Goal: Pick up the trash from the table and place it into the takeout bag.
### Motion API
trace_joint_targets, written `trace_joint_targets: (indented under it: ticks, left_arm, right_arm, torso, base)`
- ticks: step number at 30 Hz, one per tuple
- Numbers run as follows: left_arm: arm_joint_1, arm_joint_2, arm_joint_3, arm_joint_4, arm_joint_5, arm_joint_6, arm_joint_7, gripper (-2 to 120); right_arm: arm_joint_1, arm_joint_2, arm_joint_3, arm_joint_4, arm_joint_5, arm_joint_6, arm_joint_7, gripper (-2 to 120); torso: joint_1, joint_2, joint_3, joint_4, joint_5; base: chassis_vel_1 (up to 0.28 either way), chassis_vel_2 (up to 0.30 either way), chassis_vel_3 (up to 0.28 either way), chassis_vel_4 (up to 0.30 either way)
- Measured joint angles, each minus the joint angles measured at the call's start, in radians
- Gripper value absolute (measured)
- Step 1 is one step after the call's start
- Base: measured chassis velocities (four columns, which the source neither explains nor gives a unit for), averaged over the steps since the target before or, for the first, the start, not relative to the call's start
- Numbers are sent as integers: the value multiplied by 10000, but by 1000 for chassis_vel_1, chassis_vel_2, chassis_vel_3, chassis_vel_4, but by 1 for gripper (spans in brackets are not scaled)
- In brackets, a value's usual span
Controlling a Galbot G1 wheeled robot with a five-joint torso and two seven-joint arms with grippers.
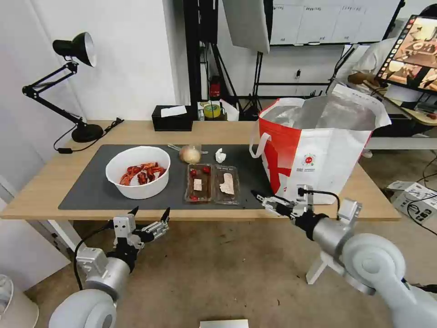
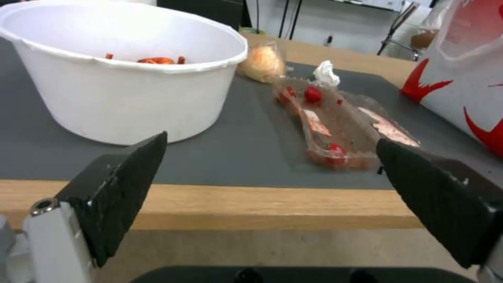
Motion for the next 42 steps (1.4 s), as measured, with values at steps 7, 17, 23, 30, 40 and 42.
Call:
trace_joint_targets:
  ticks: [7, 17, 23, 30, 40, 42]
  left_arm:
    - [32, 17, -94, 16, 4, 0, -15, 100]
    - [132, 137, -271, 67, -4, 0, -49, 100]
    - [200, 110, -328, 135, 2, -1, -59, 100]
    - [256, 33, -420, 218, 11, 0, -91, 100]
    - [148, 2, -554, 377, -66, 4, -286, 100]
    - [149, 2, -562, 386, -70, 7, -289, 100]
  right_arm:
    - [948, 577, -931, -165, 1264, 480, 1710, 100]
    - [1953, 1743, -2055, -569, 2302, 1213, 3320, 100]
    - [2546, 2455, -2711, -1045, 2523, 1488, 4496, 100]
    - [3103, 2968, -3300, -1839, 2593, 1651, 5181, 100]
    - [3574, 3691, -3549, -2608, 2959, 1663, 5709, 100]
    - [3594, 3727, -3554, -2654, 2961, 1663, 5723, 100]
  torso:
    - [0, 0, 0, 0, 0]
    - [1, 0, 0, 1, -2]
    - [1, 0, 0, 0, 0]
    - [1, 0, 0, 0, 0]
    - [1, 0, 0, 0, 0]
    - [1, 0, 0, 1, 1]
  base:
    - [0, 0, 0, 0]
    - [0, 0, 0, 0]
    - [0, 0, 0, 0]
    - [0, 0, 0, 0]
    - [0, 0, 0, 0]
    - [0, 0, 0, 0]
